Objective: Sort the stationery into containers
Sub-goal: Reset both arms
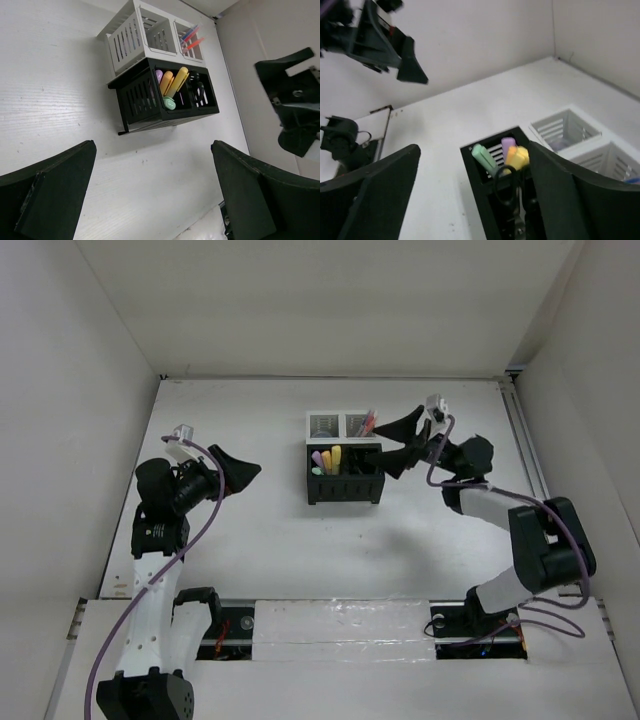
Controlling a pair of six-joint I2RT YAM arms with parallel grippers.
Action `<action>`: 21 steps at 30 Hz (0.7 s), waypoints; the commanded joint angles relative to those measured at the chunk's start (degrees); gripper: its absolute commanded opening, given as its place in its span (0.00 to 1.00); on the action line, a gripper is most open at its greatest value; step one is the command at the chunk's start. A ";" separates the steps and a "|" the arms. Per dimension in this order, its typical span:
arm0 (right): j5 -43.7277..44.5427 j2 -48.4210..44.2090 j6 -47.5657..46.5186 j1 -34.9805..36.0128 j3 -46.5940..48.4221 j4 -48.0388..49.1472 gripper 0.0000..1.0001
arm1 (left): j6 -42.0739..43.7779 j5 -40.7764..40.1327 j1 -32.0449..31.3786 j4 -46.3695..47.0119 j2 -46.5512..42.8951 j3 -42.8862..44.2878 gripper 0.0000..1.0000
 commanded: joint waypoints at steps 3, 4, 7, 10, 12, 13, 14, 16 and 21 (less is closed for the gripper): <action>2.63 -10.61 -4.53 -1.39 3.46 0.90 1.00 | 0.57 -6.67 0.11 -1.00 -0.82 2.20 1.00; 4.47 -15.94 -10.20 -1.39 4.25 -6.12 1.00 | 0.57 -9.57 0.11 -4.23 -0.82 3.17 1.00; 22.17 -28.50 -23.92 4.21 10.03 -42.22 1.00 | 0.57 -21.52 0.11 -10.48 0.40 7.55 1.00; 47.58 -35.84 -29.50 12.31 14.53 -64.60 1.00 | 0.57 -28.39 0.11 -13.14 0.24 11.34 1.00; 56.04 -41.73 -26.26 14.25 16.38 -77.21 1.00 | 0.57 -33.38 0.11 -15.51 -0.64 13.28 1.00; 61.91 -43.23 -25.30 15.65 17.43 -81.82 1.00 | 0.57 -34.72 0.11 -16.12 -1.17 14.25 1.00; 64.05 -46.03 -24.59 16.27 19.71 -86.30 1.00 | 0.57 -36.13 0.11 -17.70 -1.78 16.34 1.00; 69.49 -49.03 -23.45 17.33 20.35 -95.78 1.00 | 0.57 -39.64 0.11 -19.55 -2.67 18.55 1.00; 72.86 -59.12 -22.12 17.86 24.46 -109.27 1.00 | -0.13 -45.01 0.11 -26.30 -5.47 24.52 1.00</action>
